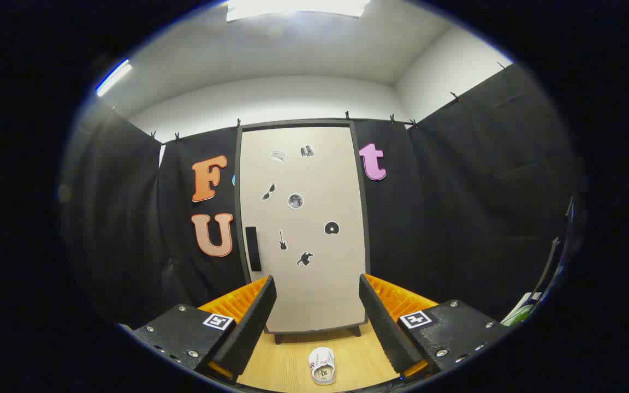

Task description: Open the shoe cabinet door, grab the shoes and put them into the shoe cabinet, then close the shoe cabinet door.

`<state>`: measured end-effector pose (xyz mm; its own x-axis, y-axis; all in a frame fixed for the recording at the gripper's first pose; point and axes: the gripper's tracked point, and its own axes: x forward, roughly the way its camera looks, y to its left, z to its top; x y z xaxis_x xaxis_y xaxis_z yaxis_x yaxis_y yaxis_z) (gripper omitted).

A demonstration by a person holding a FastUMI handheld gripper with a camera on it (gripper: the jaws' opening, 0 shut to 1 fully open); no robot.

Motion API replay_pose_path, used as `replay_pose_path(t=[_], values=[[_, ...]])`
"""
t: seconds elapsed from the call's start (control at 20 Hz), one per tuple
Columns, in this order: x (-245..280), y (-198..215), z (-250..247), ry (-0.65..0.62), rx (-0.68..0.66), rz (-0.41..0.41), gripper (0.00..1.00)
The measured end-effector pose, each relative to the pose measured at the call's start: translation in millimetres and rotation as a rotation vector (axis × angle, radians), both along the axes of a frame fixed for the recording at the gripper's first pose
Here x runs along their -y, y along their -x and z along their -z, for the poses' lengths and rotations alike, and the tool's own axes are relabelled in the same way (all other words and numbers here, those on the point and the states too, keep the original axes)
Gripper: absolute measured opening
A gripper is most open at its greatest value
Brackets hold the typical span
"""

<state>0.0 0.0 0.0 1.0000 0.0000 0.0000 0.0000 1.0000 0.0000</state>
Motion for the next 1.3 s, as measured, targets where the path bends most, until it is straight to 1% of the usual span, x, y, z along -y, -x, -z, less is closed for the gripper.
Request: replay_pose_path(t=[0.85, 1.0, 1.15, 1.3], values=[[-10.2, -7.7, 5.8, 0.027, -0.03, -0.034, 0.95], [-18.2, -13.2, 7.1, 0.028, -0.039, -0.054, 0.95], [-31.8, -27.8, 9.8, 0.046, -0.043, -0.081, 0.95], [-56.7, -57.0, 10.2, 0.038, -0.033, -0.124, 0.95]])
